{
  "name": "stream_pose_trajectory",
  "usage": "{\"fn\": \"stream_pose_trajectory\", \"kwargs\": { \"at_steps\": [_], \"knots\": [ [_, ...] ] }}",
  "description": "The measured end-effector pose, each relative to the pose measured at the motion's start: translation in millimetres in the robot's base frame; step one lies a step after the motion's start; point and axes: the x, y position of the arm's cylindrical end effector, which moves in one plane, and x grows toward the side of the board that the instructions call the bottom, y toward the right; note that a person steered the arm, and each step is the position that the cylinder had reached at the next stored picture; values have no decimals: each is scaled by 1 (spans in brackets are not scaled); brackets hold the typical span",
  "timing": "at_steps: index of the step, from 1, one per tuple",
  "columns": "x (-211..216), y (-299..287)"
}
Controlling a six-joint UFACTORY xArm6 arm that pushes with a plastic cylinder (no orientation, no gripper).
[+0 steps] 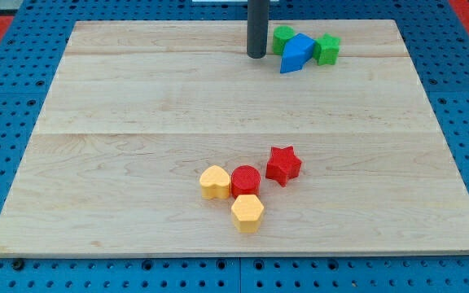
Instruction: Move the green star and green circle to the top center of the board
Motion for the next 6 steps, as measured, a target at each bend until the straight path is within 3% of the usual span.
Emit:
{"fn": "stream_pose_trajectory", "kwargs": {
  "at_steps": [1,2,3,4,5,6],
  "knots": [
    [65,-28],
    [99,36],
    [81,130],
    [30,206],
    [-2,190],
    [-9,100]
  ]
}}
